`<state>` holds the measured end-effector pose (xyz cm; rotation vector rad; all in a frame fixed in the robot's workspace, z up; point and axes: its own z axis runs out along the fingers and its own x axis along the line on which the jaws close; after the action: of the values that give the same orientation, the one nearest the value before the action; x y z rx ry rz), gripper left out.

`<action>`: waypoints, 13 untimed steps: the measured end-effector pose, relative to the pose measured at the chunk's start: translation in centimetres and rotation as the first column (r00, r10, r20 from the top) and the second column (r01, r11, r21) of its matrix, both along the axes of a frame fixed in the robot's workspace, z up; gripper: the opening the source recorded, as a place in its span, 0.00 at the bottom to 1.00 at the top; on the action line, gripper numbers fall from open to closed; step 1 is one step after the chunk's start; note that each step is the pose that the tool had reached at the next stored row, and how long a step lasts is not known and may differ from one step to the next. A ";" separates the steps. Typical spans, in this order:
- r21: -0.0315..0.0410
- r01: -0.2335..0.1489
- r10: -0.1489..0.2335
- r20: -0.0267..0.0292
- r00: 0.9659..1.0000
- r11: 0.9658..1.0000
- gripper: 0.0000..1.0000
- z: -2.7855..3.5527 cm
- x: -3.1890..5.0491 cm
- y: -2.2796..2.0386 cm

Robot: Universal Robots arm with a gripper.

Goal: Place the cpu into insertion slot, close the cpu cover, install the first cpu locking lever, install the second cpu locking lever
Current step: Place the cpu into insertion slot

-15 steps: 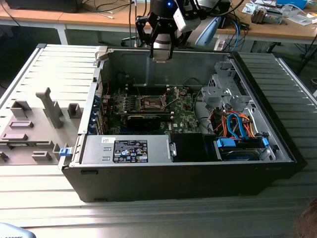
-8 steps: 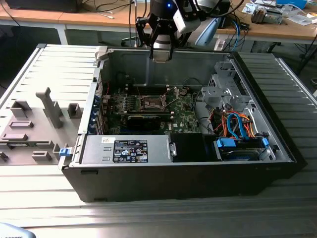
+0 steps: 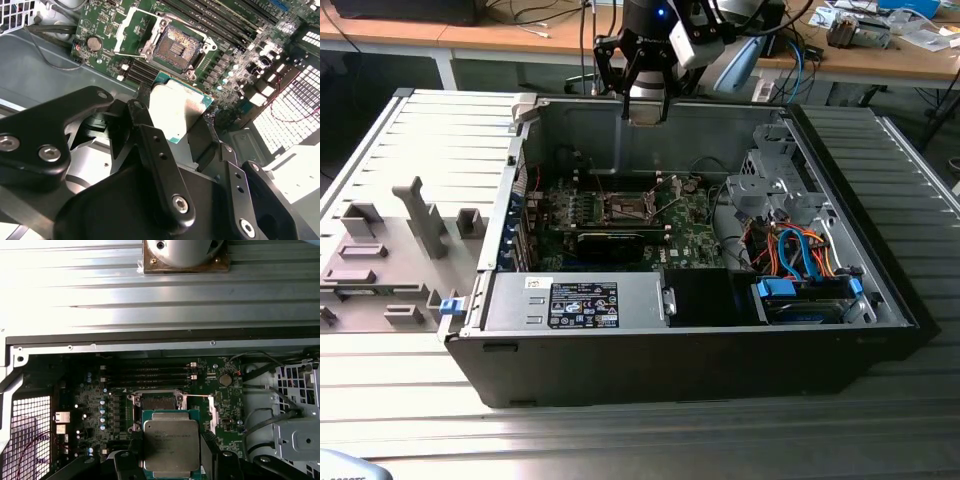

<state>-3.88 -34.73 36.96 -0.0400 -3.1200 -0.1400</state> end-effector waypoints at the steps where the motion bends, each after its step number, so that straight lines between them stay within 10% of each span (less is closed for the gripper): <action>1: 0.000 0.000 0.000 0.000 1.000 1.000 0.54 -0.01 0.00 0.00; 13: 0.000 0.000 0.000 0.000 1.000 1.000 0.54 -0.31 0.00 0.00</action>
<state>-3.88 -34.73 36.65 -0.0400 -3.1200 -0.1400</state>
